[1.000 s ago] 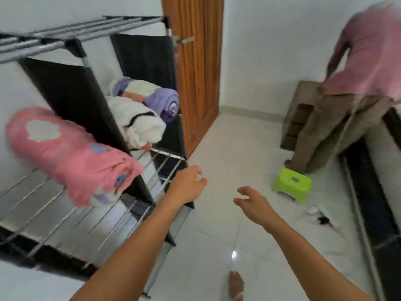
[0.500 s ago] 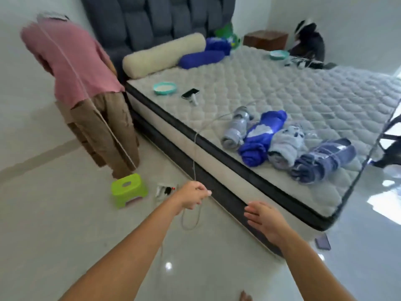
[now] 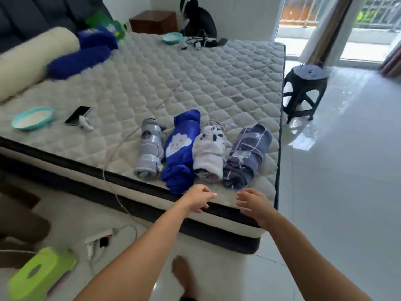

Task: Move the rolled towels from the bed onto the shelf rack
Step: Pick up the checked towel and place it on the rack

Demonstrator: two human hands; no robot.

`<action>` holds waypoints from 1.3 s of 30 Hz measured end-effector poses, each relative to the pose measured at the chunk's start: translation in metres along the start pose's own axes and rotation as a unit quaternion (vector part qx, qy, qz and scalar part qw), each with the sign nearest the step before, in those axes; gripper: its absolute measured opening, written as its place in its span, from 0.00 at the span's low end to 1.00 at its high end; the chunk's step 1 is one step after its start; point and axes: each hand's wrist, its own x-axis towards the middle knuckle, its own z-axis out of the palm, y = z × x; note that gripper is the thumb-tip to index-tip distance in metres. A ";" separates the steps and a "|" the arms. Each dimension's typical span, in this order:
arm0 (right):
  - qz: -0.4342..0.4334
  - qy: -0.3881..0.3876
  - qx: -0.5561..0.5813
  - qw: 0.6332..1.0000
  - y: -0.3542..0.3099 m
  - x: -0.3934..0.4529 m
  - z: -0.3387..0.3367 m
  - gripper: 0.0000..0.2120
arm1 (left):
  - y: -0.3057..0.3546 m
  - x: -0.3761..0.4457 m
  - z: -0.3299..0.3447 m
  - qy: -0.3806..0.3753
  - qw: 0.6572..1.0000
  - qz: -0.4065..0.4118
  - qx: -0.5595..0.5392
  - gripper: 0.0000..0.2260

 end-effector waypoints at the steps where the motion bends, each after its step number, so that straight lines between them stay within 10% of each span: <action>1: 0.001 0.012 0.005 1.000 -0.003 0.008 0.000 0.05 | 0.004 0.016 -0.002 -0.014 1.000 -0.008 -0.015 0.12; 21: 0.100 0.187 0.149 0.966 -0.049 0.179 -0.072 0.17 | 0.092 0.167 0.041 -0.189 0.922 -0.250 -0.227 0.30; 32: 0.191 -0.068 0.209 0.957 -0.083 0.286 -0.108 0.21 | 0.127 0.229 0.064 -0.075 0.872 -0.385 -0.294 0.09; 39: 0.198 -0.082 0.252 0.944 -0.085 0.285 -0.099 0.11 | 0.139 0.222 0.063 -0.017 0.896 -0.357 -0.264 0.06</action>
